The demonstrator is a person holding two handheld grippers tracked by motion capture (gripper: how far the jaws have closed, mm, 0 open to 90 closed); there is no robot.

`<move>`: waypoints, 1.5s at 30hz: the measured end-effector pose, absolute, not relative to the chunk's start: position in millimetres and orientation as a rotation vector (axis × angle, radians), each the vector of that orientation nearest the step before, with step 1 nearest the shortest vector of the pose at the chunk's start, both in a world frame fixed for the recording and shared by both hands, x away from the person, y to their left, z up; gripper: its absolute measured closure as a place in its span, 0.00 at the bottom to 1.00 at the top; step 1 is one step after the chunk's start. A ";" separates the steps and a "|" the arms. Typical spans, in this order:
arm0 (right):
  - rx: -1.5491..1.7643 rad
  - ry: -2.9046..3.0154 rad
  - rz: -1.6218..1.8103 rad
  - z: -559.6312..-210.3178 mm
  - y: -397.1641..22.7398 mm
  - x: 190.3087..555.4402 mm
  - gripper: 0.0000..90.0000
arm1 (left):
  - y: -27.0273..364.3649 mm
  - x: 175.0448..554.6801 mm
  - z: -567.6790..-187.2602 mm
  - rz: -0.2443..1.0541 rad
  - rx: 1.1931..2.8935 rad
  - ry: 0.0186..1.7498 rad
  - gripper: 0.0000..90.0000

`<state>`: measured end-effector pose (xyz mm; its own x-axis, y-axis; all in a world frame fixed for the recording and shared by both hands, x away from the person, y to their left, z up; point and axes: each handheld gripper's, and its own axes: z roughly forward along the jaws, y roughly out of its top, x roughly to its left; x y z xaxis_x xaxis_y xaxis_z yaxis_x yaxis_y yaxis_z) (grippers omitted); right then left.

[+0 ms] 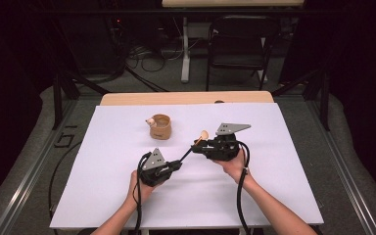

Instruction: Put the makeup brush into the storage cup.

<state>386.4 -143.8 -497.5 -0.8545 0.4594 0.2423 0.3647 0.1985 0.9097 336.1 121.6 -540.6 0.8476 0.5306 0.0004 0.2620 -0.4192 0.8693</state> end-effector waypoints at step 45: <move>0.565 2.448 1.617 -485.8 -110.3 363.7 0.93 | 110.5 344.9 -531.2 0.231 1.876 0.545 0.86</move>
<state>363.7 -110.3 -485.8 -0.9171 0.3909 0.0785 0.2256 0.3464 0.9106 344.9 110.5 -531.2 0.8745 0.4746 -0.1001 0.2575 -0.2794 0.9250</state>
